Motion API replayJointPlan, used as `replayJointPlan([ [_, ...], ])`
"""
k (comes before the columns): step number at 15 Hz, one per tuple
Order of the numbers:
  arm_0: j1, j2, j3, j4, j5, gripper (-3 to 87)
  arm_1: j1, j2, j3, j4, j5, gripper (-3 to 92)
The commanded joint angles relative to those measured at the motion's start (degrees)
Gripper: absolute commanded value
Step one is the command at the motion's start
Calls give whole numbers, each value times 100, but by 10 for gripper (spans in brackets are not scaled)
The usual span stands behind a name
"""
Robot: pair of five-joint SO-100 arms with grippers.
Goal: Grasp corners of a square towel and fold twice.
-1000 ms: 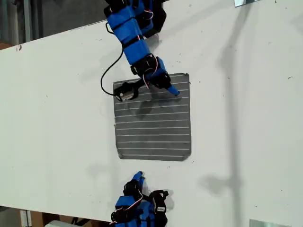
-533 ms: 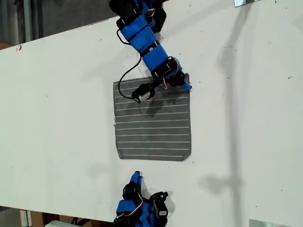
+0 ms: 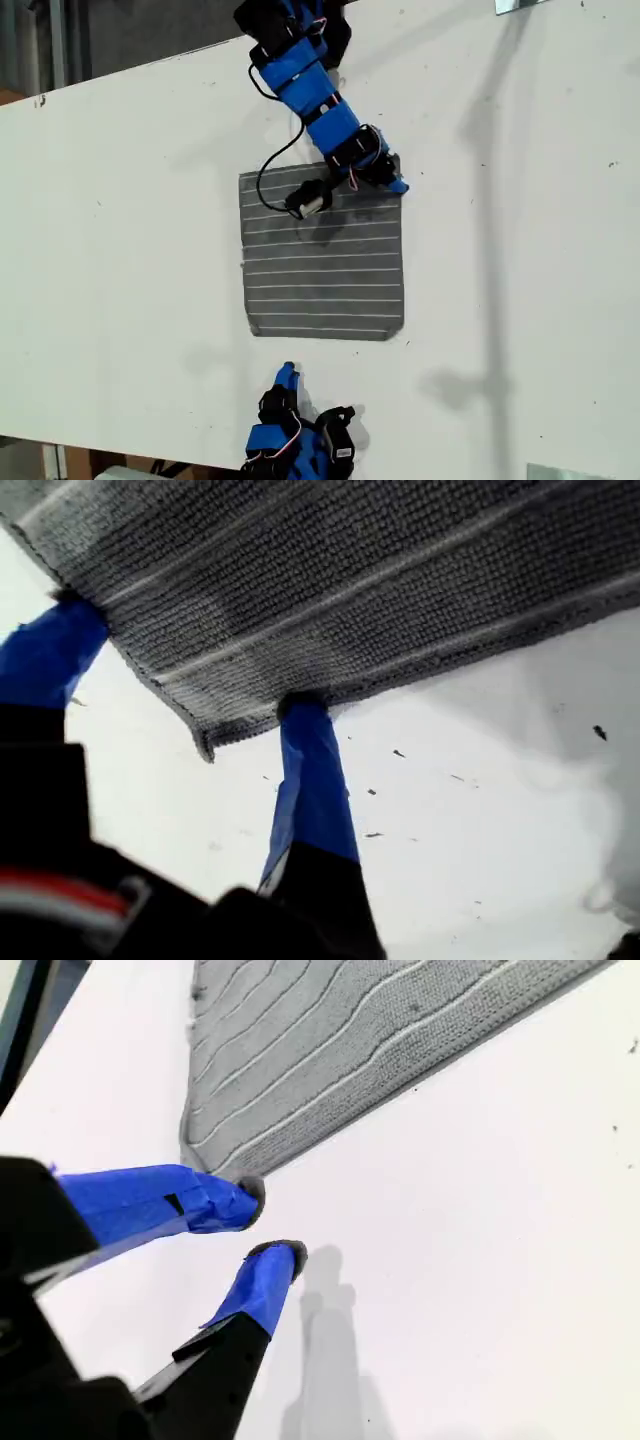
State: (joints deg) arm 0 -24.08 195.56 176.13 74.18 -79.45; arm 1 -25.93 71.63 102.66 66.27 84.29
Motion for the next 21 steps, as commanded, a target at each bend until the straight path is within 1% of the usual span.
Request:
replayJointPlan([
  [1,-44,18,-26,26,-79,87,18,-62,290,-580,44,291],
  [2,-44,9,-26,26,-79,87,9,18,413,-738,79,157],
  [3,-35,0,-26,26,-97,87,-9,53,431,-765,105,52],
  [4,-9,0,-26,18,-132,85,-26,97,431,-773,114,-1],
  [6,272,-229,-123,-79,-396,74,-62,193,431,-765,123,-1],
  [7,510,-861,-343,-281,-589,70,-62,220,431,-756,123,-1],
  [8,888,-2004,-976,-483,-800,68,-53,229,431,-756,123,-1],
  [9,1424,-3709,-2127,-501,-1063,68,-35,229,431,-756,97,-1],
  [10,1890,-5722,-3735,-202,-1160,68,-26,237,439,-756,79,-1],
  [11,2250,-7603,-5414,167,-1063,81,-26,272,448,-747,70,-1],
  [12,2575,-8956,-6706,290,-870,104,-35,299,439,-747,53,-1],
  [13,2804,-9756,-7427,220,-835,115,-44,378,431,-765,26,-1],
  [16,3287,-10424,-7787,-422,-1090,120,-53,387,114,-756,-193,-1],
  [19,3551,-11048,-8183,-448,-1274,132,-62,97,-211,-703,-334,-1],
  [21,3674,-11224,-8209,-659,-1274,148,-62,-70,-369,-606,-360,-1],
])
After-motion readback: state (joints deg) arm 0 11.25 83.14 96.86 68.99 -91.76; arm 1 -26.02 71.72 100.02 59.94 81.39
